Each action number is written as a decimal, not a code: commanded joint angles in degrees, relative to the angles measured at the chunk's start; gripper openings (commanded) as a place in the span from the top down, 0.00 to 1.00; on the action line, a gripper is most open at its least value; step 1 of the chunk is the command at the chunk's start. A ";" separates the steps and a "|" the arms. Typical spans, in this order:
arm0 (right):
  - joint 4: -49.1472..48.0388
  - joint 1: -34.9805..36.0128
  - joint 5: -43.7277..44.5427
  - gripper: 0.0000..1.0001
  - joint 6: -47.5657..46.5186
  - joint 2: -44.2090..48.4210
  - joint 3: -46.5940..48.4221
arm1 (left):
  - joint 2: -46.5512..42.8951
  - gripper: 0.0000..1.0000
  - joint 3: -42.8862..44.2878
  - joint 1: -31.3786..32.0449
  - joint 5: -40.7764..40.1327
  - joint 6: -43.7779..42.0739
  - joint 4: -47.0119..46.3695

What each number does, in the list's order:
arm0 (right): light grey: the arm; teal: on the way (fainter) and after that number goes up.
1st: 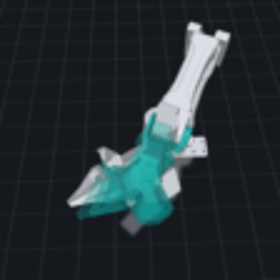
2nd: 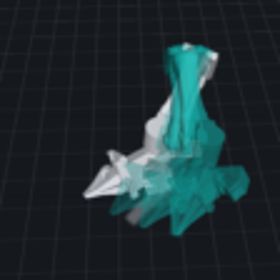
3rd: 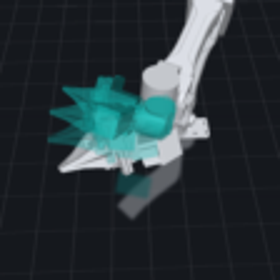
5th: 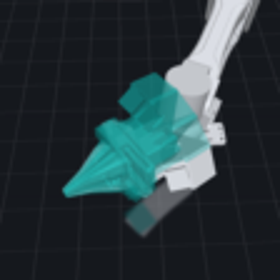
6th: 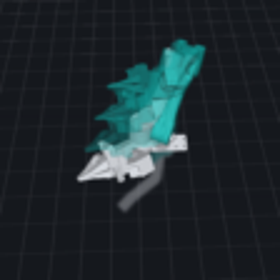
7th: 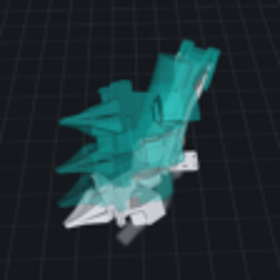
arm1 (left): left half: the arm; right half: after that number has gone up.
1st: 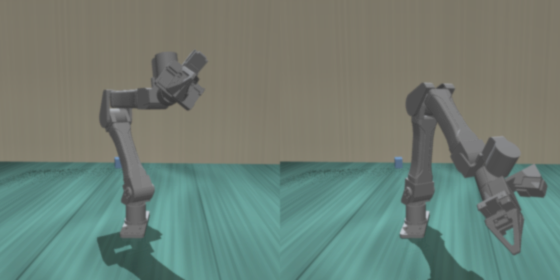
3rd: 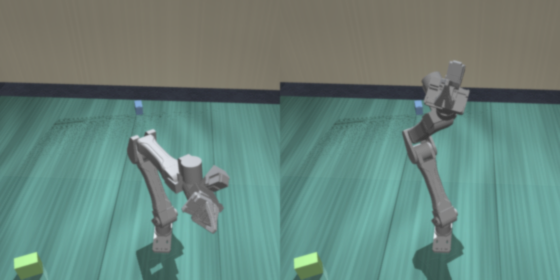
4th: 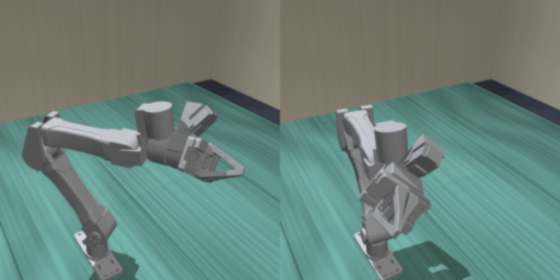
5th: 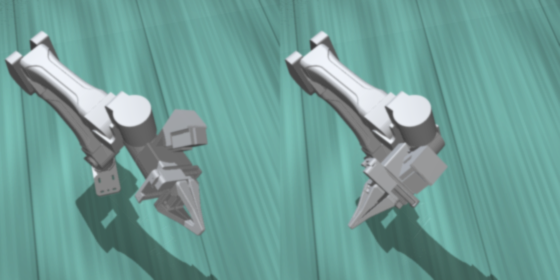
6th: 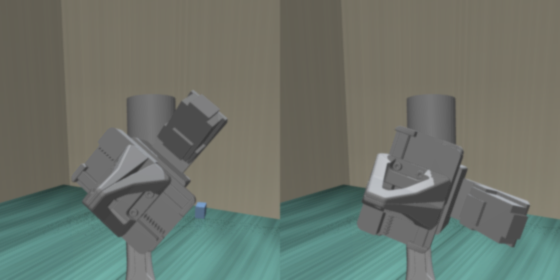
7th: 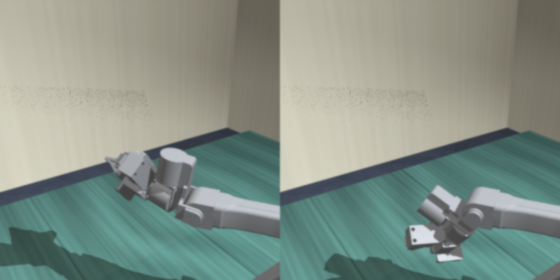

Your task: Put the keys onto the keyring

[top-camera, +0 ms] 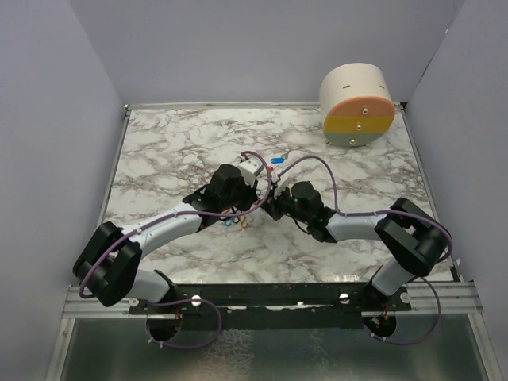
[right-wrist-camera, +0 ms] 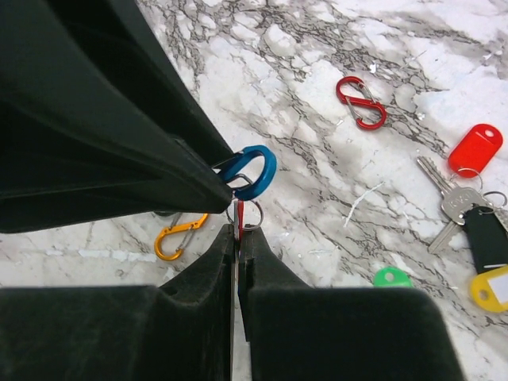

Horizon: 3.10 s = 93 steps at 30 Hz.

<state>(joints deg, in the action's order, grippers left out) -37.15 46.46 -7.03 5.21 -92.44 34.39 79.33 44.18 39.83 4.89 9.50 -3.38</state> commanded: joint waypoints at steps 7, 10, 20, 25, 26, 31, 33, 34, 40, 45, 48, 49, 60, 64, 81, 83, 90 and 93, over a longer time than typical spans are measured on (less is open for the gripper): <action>12.13 0.30 2.02 0.99 8.30 1.81 5.35 | -4.18 1.00 -2.26 0.15 -5.19 0.00 -2.61; 13.02 0.21 2.28 0.99 8.75 2.06 5.68 | -3.80 1.00 -2.17 0.16 -5.39 -0.09 -2.48; 15.39 -0.86 1.76 0.99 11.26 3.13 7.37 | -2.24 1.00 -2.26 0.15 -5.56 -0.09 -3.07; 19.65 -1.66 3.23 0.99 13.51 3.43 9.92 | -1.60 1.00 -2.27 0.16 -5.82 -0.01 -3.44; 22.29 -1.77 4.09 0.99 13.72 2.96 11.35 | -1.58 1.00 -2.18 0.11 -6.03 0.04 -3.39; 36.14 -1.94 5.09 0.99 13.21 0.03 17.66 | -2.11 1.00 -1.91 0.16 -7.77 0.26 -2.45; 37.14 -1.90 5.26 0.82 13.39 0.13 16.89 | -2.31 1.00 -1.91 0.13 -7.92 0.35 -2.35; 36.59 -1.90 5.52 0.74 13.60 0.64 15.84 | -2.40 1.00 -1.91 0.14 -7.99 0.42 -2.36; 34.47 -1.96 8.26 0.55 13.64 3.52 12.03 | -2.79 1.00 -1.91 0.07 -9.13 0.73 -1.61; 34.36 -1.91 11.75 0.52 13.53 4.50 11.06 | -3.34 1.00 -1.73 0.11 -10.29 1.38 -0.84; 33.37 -1.91 13.35 0.52 12.98 5.16 10.37 | -3.55 1.00 -1.82 0.07 -10.86 1.72 -0.72; 32.79 -1.90 13.39 0.51 12.97 5.24 10.26 | -3.57 1.00 -1.78 0.07 -10.94 1.82 -0.71; 29.31 -1.77 6.60 0.53 8.96 -0.64 11.87 | -3.50 1.00 -1.60 -0.23 -12.42 2.78 0.06; 26.79 -0.93 5.63 0.56 5.25 -1.53 11.07 | -3.82 1.00 -1.73 -0.83 -12.41 3.32 0.17; 19.40 2.70 5.15 0.57 -6.42 -4.99 9.19 | -5.90 1.00 -3.57 -5.35 -9.95 4.61 0.20; 19.10 3.05 5.76 0.57 -6.82 -5.13 9.08 | -6.02 1.00 -3.73 -5.62 -9.74 4.65 0.02; 18.98 3.84 7.18 0.58 -8.05 -7.26 9.77 | -5.61 1.00 -3.92 -6.07 -8.56 4.65 -0.40; 18.96 4.28 8.14 0.60 -8.57 -8.17 10.15 | -5.42 1.00 -4.01 -6.17 -8.41 4.65 -0.43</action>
<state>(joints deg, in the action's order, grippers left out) -16.40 49.80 -0.93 -1.72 -98.76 43.92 74.78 41.30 34.09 -5.28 13.61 -2.94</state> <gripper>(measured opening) 0.410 0.185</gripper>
